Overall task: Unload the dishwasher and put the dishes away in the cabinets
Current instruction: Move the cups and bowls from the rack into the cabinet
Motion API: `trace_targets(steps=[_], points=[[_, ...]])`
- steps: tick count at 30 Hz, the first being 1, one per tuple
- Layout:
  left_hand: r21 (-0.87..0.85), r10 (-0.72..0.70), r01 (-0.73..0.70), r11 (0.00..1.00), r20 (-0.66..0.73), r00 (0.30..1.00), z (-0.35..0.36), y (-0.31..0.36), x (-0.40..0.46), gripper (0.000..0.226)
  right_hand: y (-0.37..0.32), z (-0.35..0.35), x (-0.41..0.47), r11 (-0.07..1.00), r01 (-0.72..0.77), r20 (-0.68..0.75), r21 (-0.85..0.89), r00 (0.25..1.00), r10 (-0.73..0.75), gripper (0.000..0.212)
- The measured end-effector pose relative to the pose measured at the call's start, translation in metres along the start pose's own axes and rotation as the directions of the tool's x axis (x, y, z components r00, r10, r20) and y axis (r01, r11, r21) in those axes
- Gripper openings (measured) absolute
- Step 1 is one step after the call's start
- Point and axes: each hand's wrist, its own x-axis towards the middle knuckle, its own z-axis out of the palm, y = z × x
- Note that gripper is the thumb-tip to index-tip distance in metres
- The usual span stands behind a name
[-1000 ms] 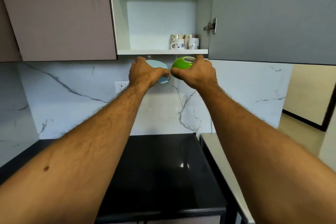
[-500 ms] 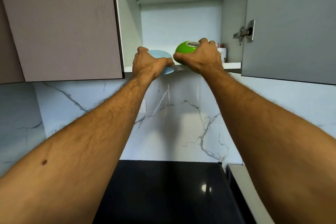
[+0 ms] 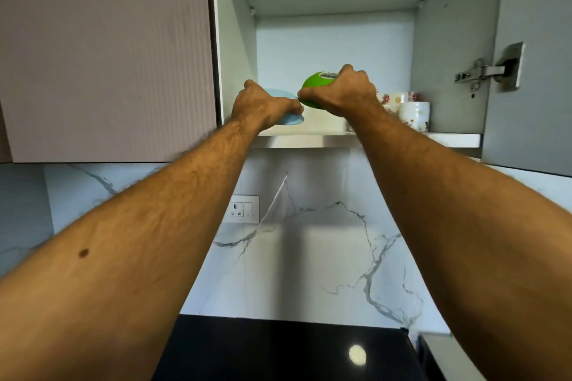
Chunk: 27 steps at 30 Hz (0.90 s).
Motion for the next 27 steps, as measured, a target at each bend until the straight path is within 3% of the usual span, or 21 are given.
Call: trace_targets(steps=[7, 13, 21, 27], points=[[0.055, -0.092, 0.088, 0.995, 0.072, 0.993, 0.011, -0.003, 0.038, 0.089, -0.011, 0.027, 0.042, 0.999, -0.037, 0.137, -0.014, 0.990, 0.039, 0.085], [0.190, -0.098, 0.062, 0.980, 0.184, 0.978, 0.034, -0.016, 0.064, 0.085, -0.014, 0.050, 0.077, 0.996, -0.059, 0.243, -0.067, 0.967, 0.074, 0.087], [0.287, -0.186, 0.084, 0.954, 0.350, 0.918, 0.042, -0.025, 0.090, 0.071, -0.033, 0.078, 0.106, 0.965, -0.007, 0.440, -0.263, 0.889, 0.126, 0.088], [0.237, -0.199, 0.115, 0.965, 0.372, 0.907, 0.039, -0.030, 0.094, 0.065, -0.031, 0.093, 0.112, 0.984, -0.108, 0.527, -0.140, 0.833, 0.167, 0.087]])
